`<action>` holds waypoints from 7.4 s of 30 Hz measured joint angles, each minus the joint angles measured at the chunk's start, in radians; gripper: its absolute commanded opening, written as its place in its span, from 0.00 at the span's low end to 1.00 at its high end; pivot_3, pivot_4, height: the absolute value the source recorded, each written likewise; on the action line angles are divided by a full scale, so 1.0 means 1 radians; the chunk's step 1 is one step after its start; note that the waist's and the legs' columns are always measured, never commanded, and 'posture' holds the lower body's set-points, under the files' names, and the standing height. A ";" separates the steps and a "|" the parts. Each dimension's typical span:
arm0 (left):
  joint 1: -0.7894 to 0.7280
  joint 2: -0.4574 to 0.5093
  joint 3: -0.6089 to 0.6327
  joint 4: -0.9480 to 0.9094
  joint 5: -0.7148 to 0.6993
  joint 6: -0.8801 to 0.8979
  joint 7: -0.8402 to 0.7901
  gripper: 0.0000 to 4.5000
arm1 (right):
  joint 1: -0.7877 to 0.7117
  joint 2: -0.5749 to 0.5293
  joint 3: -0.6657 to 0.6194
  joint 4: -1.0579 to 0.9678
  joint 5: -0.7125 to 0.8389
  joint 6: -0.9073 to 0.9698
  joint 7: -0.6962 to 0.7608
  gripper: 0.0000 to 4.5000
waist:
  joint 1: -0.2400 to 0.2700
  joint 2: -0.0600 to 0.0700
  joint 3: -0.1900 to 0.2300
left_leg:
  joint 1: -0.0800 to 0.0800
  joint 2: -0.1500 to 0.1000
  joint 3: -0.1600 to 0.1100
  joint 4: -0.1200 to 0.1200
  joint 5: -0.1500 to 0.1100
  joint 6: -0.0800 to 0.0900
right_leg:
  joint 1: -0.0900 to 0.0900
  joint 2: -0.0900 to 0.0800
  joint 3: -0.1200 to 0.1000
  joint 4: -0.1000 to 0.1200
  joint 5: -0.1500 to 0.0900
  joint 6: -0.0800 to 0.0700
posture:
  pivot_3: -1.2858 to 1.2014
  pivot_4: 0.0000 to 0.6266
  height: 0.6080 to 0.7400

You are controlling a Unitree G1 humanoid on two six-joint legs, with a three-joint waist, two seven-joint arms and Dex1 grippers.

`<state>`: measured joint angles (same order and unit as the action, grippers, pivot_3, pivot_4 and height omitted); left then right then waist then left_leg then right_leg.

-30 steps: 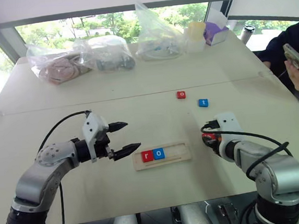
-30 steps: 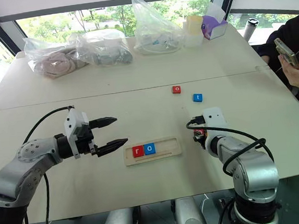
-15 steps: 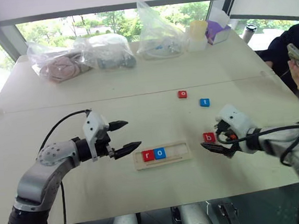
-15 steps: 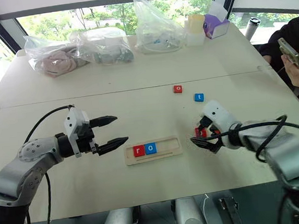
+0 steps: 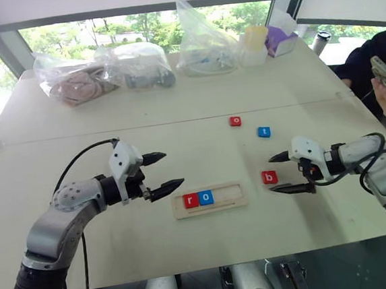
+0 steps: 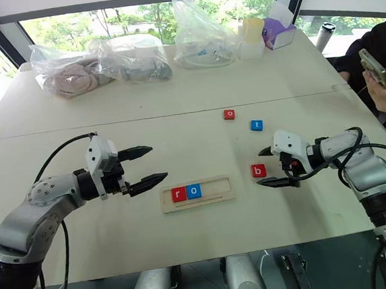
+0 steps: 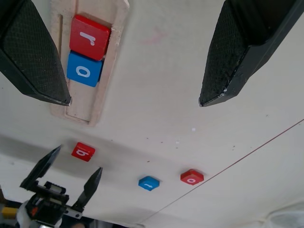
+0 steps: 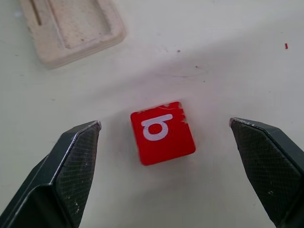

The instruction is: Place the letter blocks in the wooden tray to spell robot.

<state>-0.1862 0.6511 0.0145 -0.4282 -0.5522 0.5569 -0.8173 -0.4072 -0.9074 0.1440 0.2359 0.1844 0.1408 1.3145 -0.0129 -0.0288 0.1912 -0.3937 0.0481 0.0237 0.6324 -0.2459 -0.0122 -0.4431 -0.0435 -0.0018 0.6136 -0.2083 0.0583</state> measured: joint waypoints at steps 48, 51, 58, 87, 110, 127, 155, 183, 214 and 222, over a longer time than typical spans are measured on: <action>0.038 -0.003 0.006 -0.045 -0.002 0.005 0.049 1.00 | -0.110 0.194 0.232 -0.237 -0.070 0.098 0.024 0.25 | 0.001 0.001 0.000 | 0.000 0.000 0.000 0.012 0.000 0.000 | 0.004 -0.001 0.000 0.005 0.001 0.000 | 0.52 0.24 1.00; 0.038 -0.003 0.006 -0.046 -0.002 0.006 0.056 1.00 | -0.125 0.219 0.240 -0.213 -0.088 0.087 0.014 0.25 | 0.001 0.001 0.000 | 0.000 0.000 -0.001 0.012 0.000 0.000 | 0.004 -0.001 0.000 0.006 0.001 0.000 | 0.52 0.24 1.00; 0.045 -0.004 0.006 -0.047 -0.004 0.006 0.063 1.00 | -0.136 0.233 0.244 -0.190 -0.105 0.071 0.007 0.25 | 0.001 0.001 0.000 | 0.000 0.000 -0.001 0.012 0.000 0.000 | 0.004 -0.001 0.000 0.006 0.001 -0.001 | 0.52 0.24 1.00; 0.054 -0.020 0.006 -0.059 -0.005 0.020 0.093 1.00 | -0.150 0.312 0.271 -0.215 -0.120 0.139 0.028 0.25 | 0.001 0.001 0.000 | 0.000 0.000 -0.001 0.012 0.000 0.000 | 0.004 -0.001 0.000 0.007 0.001 -0.001 | 0.52 0.24 1.00; 0.051 -0.028 -0.001 -0.058 -0.003 0.020 0.097 1.00 | -0.156 0.298 0.274 -0.278 -0.119 0.187 0.018 0.25 | 0.001 0.001 0.000 | 0.000 0.000 -0.001 0.013 0.000 0.000 | 0.004 -0.001 0.000 0.007 0.001 -0.001 | 0.52 0.24 1.00; 0.027 -0.034 -0.012 -0.047 0.010 0.018 0.089 1.00 | -0.143 0.297 0.274 -0.292 -0.120 0.221 -0.008 0.82 | 0.001 0.001 0.000 | 0.000 0.000 -0.001 0.013 0.000 0.000 | 0.004 -0.001 0.000 0.007 0.001 -0.001 | 0.52 0.24 1.00; 0.023 -0.055 -0.025 -0.047 0.021 0.016 0.095 1.00 | -0.381 0.587 -0.096 0.176 -0.181 0.440 -0.873 0.98 | -0.001 0.001 0.000 | -0.005 0.000 -0.001 0.013 0.000 0.000 | 0.000 -0.001 0.000 0.007 0.005 -0.003 | 0.52 0.24 1.00; 0.016 -0.064 -0.034 -0.050 0.022 0.015 0.093 1.00 | -0.402 0.711 -0.200 0.188 -0.121 0.633 -1.142 0.27 | 0.001 0.002 0.000 | -0.008 0.000 -0.003 0.012 0.000 0.000 | -0.001 0.000 0.000 0.006 0.004 -0.002 | 0.52 0.24 1.00; -0.026 -0.063 -0.054 -0.003 0.042 0.002 0.021 1.00 | 0.159 0.049 -0.256 -0.851 0.186 1.093 -0.653 0.98 | 0.000 0.007 0.002 | -0.014 -0.001 -0.003 0.014 0.000 0.000 | -0.005 -0.001 -0.001 0.000 0.003 0.000 | 0.52 0.24 1.00; -0.044 -0.069 -0.062 -0.001 0.047 0.002 0.026 1.00 | 0.248 -0.131 -0.101 -0.361 0.071 0.238 -0.126 0.98 | -0.004 0.004 0.002 | -0.012 0.000 -0.002 0.015 0.000 0.000 | -0.002 0.000 0.000 -0.001 0.003 0.001 | 0.52 0.24 1.00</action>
<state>-0.2301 0.5818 -0.0472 -0.4290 -0.5053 0.5585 -0.7914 -0.1592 -1.0386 0.0432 -0.1253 0.2555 0.3785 1.1883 -0.0174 -0.0245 0.1933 -0.4059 0.0477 0.0213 0.6476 -0.2461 -0.0118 -0.4451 -0.0437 -0.0022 0.6130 -0.2056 0.0598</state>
